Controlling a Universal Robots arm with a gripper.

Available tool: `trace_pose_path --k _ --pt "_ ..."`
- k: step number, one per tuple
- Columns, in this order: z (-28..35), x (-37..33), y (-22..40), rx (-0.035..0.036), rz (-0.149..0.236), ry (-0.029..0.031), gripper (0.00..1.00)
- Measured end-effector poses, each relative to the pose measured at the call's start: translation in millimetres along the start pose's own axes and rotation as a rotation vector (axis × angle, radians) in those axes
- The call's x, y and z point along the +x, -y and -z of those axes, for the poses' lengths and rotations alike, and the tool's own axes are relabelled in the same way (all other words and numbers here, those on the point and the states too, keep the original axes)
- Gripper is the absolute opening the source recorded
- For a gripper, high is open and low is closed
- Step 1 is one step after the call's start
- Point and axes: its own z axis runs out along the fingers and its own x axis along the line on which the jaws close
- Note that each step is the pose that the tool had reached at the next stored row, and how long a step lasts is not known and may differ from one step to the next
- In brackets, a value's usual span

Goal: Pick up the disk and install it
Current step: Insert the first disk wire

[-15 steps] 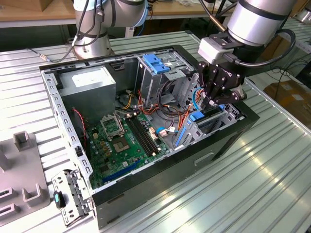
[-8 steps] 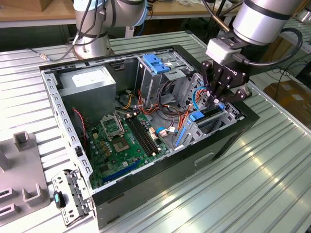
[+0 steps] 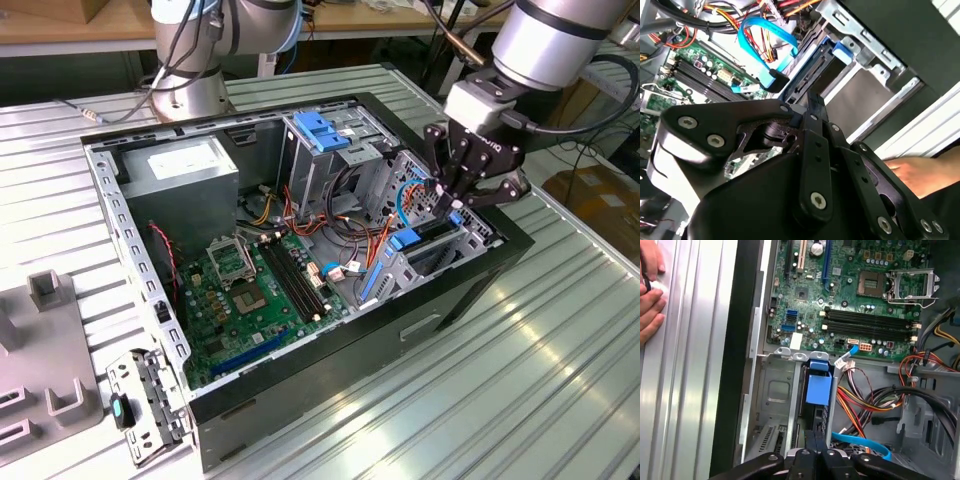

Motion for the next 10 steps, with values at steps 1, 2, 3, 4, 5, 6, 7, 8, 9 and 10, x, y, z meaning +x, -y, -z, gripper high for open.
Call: trace_pose_path --k 1,2,3,4,5,6,7,8,9,10 --pt "-0.1 0.3 2.0 0.0001 0.008 -0.0002 0.11" --pt "-0.3 0.6 4.5 0.0002 0.017 -0.0002 0.11" --pt "-0.4 0.9 6.6 0.0003 0.023 -0.0002 0.11" --pt "-0.4 1.3 9.7 0.0004 0.034 -0.0004 0.11" --pt "-0.4 1.6 11.5 0.0005 0.043 -0.0004 0.11" --pt "-0.3 1.8 13.3 0.0006 0.058 -0.0006 0.11" --pt "-0.3 1.9 14.2 0.0007 0.069 -0.0007 0.11" --pt "-0.2 2.2 15.7 0.001 0.079 -0.0002 0.11" --pt "0.4 2.4 17.1 0.0012 0.086 0.0006 0.11" --pt "1.0 2.5 18.1 0.0013 0.09 0.001 0.11"
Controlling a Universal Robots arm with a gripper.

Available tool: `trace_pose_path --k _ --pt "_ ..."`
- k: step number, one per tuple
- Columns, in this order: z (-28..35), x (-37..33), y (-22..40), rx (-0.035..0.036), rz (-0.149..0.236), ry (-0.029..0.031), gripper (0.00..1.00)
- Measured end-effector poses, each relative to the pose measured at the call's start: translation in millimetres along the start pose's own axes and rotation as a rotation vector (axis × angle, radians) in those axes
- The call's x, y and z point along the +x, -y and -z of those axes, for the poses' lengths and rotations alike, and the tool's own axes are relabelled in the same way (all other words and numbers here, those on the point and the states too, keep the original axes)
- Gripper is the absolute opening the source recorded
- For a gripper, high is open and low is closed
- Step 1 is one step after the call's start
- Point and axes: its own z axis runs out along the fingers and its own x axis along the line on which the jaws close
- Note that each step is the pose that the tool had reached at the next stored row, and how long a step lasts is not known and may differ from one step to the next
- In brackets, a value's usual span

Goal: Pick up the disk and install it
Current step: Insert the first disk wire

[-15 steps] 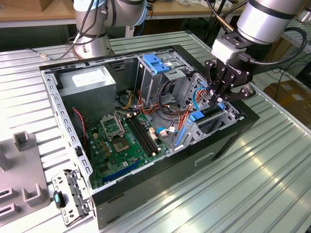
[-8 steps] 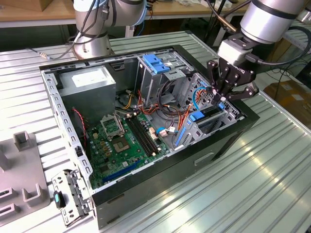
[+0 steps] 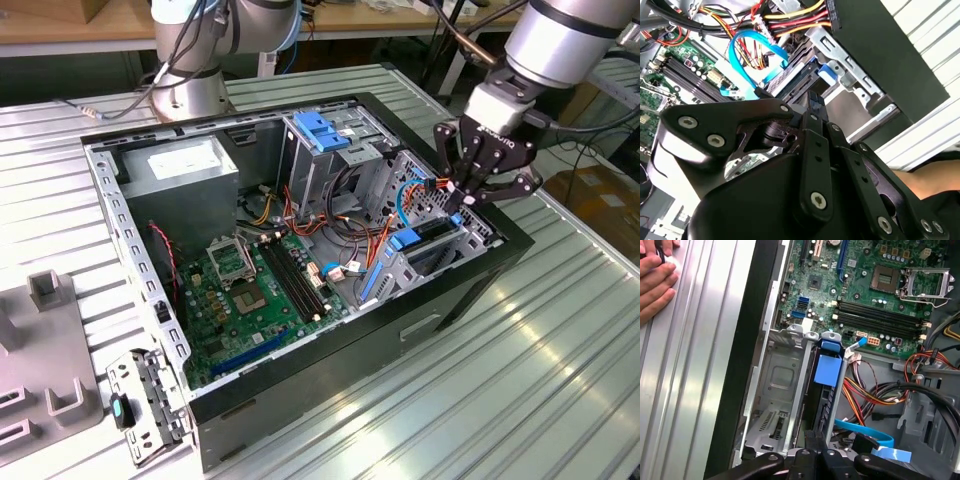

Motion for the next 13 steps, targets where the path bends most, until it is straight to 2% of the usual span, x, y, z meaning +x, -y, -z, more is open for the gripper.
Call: trace_pose_path --k 10,13 --pt "11.2 -2.3 6.3 0.0005 0.032 0.0001 0.11" --pt "12.5 -3.4 7.7 0.0003 0.069 0.0 0.11"
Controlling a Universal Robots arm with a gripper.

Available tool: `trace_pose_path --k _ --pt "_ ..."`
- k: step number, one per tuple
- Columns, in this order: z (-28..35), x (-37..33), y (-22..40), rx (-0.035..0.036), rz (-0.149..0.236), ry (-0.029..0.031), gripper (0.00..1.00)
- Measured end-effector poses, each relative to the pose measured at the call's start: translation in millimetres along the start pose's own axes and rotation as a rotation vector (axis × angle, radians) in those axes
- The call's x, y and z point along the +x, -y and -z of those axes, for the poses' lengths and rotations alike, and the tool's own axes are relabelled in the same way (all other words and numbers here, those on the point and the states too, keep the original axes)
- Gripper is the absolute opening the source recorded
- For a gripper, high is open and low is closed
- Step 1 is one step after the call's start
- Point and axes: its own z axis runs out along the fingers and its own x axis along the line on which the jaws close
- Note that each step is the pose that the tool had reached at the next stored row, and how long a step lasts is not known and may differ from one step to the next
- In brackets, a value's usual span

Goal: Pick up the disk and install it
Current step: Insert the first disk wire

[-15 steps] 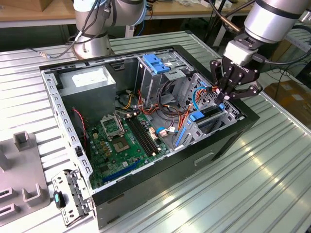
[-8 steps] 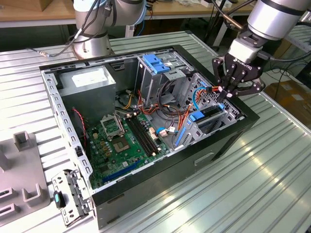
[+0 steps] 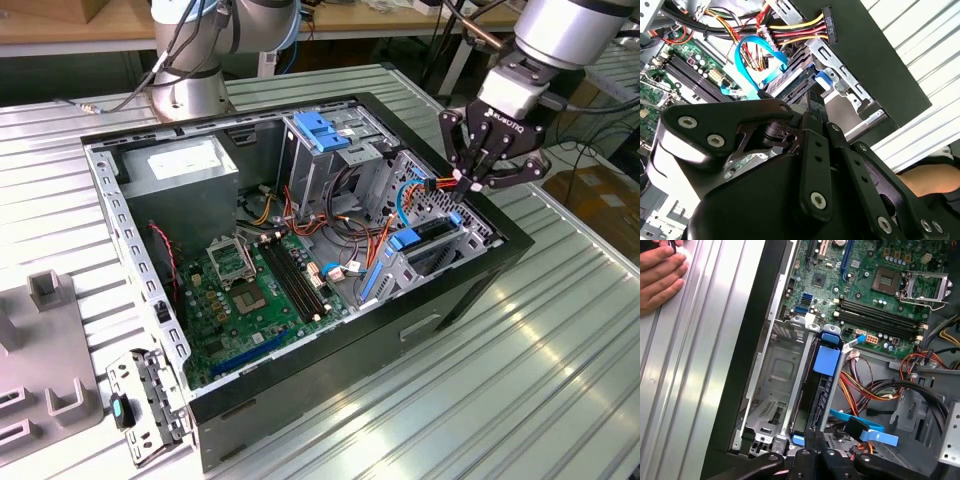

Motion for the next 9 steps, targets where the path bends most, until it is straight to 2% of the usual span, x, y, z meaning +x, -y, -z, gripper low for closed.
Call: trace_pose_path --k 5,9 --pt "-0.2 0.0 0.2 0.0009 0.091 -0.001 0.11" --pt "-0.4 -0.1 4.0 0.0013 0.124 -0.0012 0.11"
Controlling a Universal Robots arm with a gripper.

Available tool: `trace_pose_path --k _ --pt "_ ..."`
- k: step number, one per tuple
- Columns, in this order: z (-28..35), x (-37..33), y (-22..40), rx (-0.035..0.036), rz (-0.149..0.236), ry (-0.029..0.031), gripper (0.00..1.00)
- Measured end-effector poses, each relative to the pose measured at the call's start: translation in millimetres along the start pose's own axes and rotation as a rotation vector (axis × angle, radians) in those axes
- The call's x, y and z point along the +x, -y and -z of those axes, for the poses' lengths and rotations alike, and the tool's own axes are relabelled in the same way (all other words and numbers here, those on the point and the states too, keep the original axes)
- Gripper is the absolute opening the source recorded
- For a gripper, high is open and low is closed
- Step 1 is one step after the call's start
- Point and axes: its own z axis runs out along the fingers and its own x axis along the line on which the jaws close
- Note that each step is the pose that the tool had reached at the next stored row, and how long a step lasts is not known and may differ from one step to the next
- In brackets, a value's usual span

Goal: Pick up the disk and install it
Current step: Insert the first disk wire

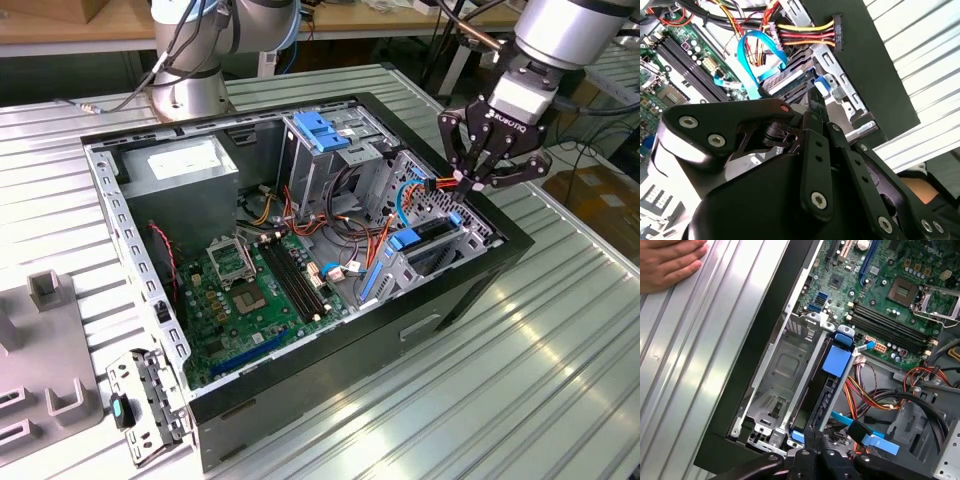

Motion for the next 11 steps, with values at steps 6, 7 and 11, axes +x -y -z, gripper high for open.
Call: trace_pose_path --k 6,7,11 --pt "0.1 -3.2 14.1 0.0002 0.022 -0.0002 0.11" --pt "0.2 -3.8 15.7 0.0002 0.024 -0.0003 0.11" --pt "0.3 -7.3 22.7 0.0004 0.041 -0.0004 0.11"
